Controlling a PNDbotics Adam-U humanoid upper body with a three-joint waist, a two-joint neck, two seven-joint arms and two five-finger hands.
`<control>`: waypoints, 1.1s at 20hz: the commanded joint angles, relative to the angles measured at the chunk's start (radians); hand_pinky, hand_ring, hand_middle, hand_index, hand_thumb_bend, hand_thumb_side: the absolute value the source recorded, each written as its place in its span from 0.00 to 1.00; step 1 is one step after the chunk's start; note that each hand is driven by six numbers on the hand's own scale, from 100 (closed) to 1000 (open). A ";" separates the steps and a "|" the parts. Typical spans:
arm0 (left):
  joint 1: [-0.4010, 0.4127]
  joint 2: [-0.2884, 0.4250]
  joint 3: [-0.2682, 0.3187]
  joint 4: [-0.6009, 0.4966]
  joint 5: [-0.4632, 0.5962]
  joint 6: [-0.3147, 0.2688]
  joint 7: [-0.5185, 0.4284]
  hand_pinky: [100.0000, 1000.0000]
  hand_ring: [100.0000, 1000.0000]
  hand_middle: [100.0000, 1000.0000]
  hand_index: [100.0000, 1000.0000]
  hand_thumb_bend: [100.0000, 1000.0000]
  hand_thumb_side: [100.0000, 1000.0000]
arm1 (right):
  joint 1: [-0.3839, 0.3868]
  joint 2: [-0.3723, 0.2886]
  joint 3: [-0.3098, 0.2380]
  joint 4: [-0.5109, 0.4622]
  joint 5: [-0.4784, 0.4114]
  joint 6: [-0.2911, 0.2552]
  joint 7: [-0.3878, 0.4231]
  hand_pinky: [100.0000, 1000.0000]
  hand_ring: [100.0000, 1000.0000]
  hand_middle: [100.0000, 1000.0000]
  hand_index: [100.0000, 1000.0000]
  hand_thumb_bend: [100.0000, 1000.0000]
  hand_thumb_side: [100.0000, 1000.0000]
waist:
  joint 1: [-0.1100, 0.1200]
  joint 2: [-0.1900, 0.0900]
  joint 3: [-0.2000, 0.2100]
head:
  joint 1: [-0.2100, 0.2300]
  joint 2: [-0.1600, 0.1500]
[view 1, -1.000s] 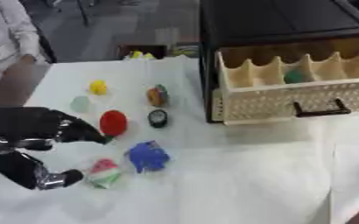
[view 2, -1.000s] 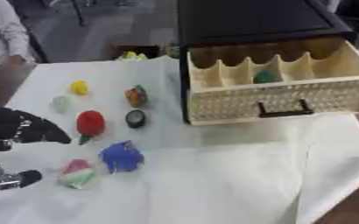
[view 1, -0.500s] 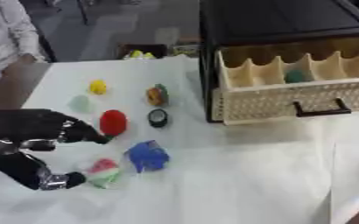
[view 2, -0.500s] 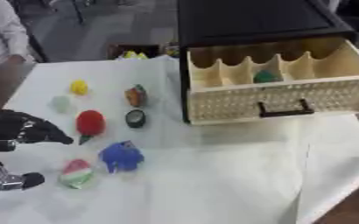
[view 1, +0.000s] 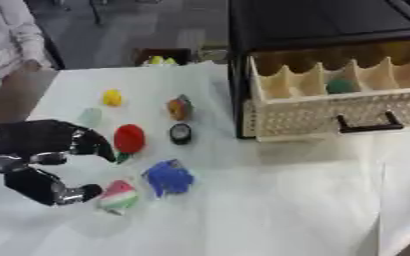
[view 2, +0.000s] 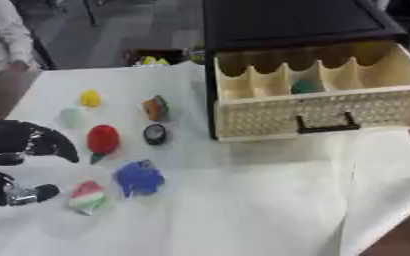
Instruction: Pick up objects from table and place into drawer.
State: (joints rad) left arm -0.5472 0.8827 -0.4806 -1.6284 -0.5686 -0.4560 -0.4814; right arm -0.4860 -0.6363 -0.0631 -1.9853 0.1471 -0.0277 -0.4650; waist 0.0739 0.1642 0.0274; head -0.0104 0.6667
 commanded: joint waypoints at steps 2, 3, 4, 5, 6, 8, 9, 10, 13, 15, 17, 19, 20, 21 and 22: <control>-0.022 0.010 0.007 0.033 -0.025 -0.031 -0.020 0.72 0.86 0.79 1.00 0.28 1.00 | -0.010 -0.015 -0.018 -0.015 -0.006 0.003 -0.006 0.26 0.50 0.52 0.80 0.23 0.68 | 0.000 -0.007 0.000 | 0.004 -0.008; -0.023 0.008 0.007 0.039 -0.028 -0.035 -0.023 0.72 0.86 0.79 1.00 0.28 1.00 | -0.010 -0.014 -0.019 -0.015 -0.006 0.003 -0.007 0.26 0.50 0.52 0.80 0.23 0.68 | 0.001 -0.006 -0.001 | 0.004 -0.009; -0.023 0.007 0.005 0.045 -0.032 -0.040 -0.029 0.72 0.86 0.80 1.00 0.29 1.00 | -0.011 -0.014 -0.020 -0.015 -0.006 0.003 -0.007 0.26 0.50 0.52 0.80 0.23 0.68 | 0.001 -0.004 -0.001 | 0.004 -0.010; -0.025 0.005 0.005 0.049 -0.035 -0.045 -0.034 0.72 0.87 0.81 1.00 0.30 1.00 | -0.011 -0.013 -0.020 -0.015 -0.006 0.004 -0.008 0.26 0.50 0.52 0.80 0.22 0.67 | 0.001 -0.003 -0.002 | 0.004 -0.011; -0.026 0.004 0.004 0.053 -0.039 -0.049 -0.040 0.72 0.87 0.81 1.00 0.30 1.00 | -0.012 -0.013 -0.021 -0.015 -0.007 0.004 -0.008 0.26 0.50 0.52 0.80 0.22 0.67 | 0.002 -0.002 -0.002 | 0.005 -0.013; -0.027 0.002 0.003 0.058 -0.046 -0.055 -0.048 0.72 0.87 0.81 1.00 0.31 1.00 | -0.012 -0.012 -0.022 -0.015 -0.007 0.004 -0.009 0.26 0.50 0.52 0.80 0.22 0.67 | 0.002 0.001 -0.003 | 0.006 -0.015; -0.028 0.001 0.002 0.060 -0.048 -0.057 -0.051 0.72 0.87 0.82 1.00 0.31 1.00 | -0.013 -0.011 -0.023 -0.015 -0.007 0.004 -0.009 0.26 0.50 0.52 0.80 0.22 0.66 | 0.002 0.002 -0.004 | 0.007 -0.016; -0.028 -0.001 0.001 0.061 -0.050 -0.059 -0.053 0.72 0.87 0.82 1.00 0.31 1.00 | -0.013 -0.010 -0.024 -0.015 -0.007 0.004 -0.010 0.26 0.50 0.52 0.80 0.22 0.66 | 0.003 0.004 -0.005 | 0.008 -0.017; -0.030 -0.004 -0.002 0.066 -0.060 -0.066 -0.057 0.72 0.87 0.82 1.00 0.30 1.00 | -0.013 -0.008 -0.026 -0.015 -0.009 0.005 -0.012 0.26 0.50 0.52 0.80 0.21 0.65 | 0.004 0.007 -0.006 | 0.010 -0.020; -0.032 -0.007 -0.005 0.070 -0.067 -0.070 -0.057 0.72 0.87 0.82 1.00 0.29 1.00 | -0.014 -0.007 -0.027 -0.015 -0.010 0.005 -0.012 0.26 0.50 0.52 0.80 0.21 0.65 | 0.005 0.009 -0.007 | 0.011 -0.023; -0.035 -0.010 -0.007 0.074 -0.071 -0.073 -0.055 0.71 0.86 0.81 1.00 0.27 1.00 | -0.013 -0.005 -0.028 -0.015 -0.011 0.006 -0.012 0.26 0.50 0.52 0.80 0.21 0.65 | 0.005 0.010 -0.008 | 0.012 -0.026; -0.038 -0.015 -0.009 0.078 -0.075 -0.074 -0.050 0.71 0.86 0.81 1.00 0.27 1.00 | -0.013 -0.003 -0.030 -0.015 -0.011 0.007 -0.012 0.26 0.50 0.52 0.80 0.20 0.64 | 0.005 0.011 -0.009 | 0.013 -0.028; -0.040 -0.017 -0.012 0.080 -0.077 -0.074 -0.049 0.71 0.86 0.80 1.00 0.27 1.00 | -0.013 -0.002 -0.031 -0.015 -0.011 0.007 -0.013 0.26 0.50 0.52 0.80 0.20 0.64 | 0.006 0.012 -0.010 | 0.013 -0.030; -0.042 -0.020 -0.014 0.082 -0.079 -0.075 -0.048 0.70 0.86 0.80 1.00 0.27 1.00 | -0.013 -0.002 -0.032 -0.015 -0.011 0.007 -0.013 0.26 0.50 0.52 0.80 0.20 0.64 | 0.006 0.013 -0.010 | 0.013 -0.030; -0.044 -0.023 -0.016 0.084 -0.081 -0.076 -0.047 0.70 0.85 0.79 1.00 0.26 1.00 | -0.012 -0.001 -0.033 -0.015 -0.011 0.008 -0.014 0.26 0.50 0.52 0.80 0.20 0.64 | 0.006 0.014 -0.011 | 0.014 -0.031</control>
State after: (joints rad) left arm -0.5739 0.8410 -0.5034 -1.5425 -0.6445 -0.5290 -0.5319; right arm -0.4843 -0.6239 -0.0827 -1.9853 0.1420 -0.0220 -0.4731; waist 0.0827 0.1904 0.0165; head -0.0012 0.6481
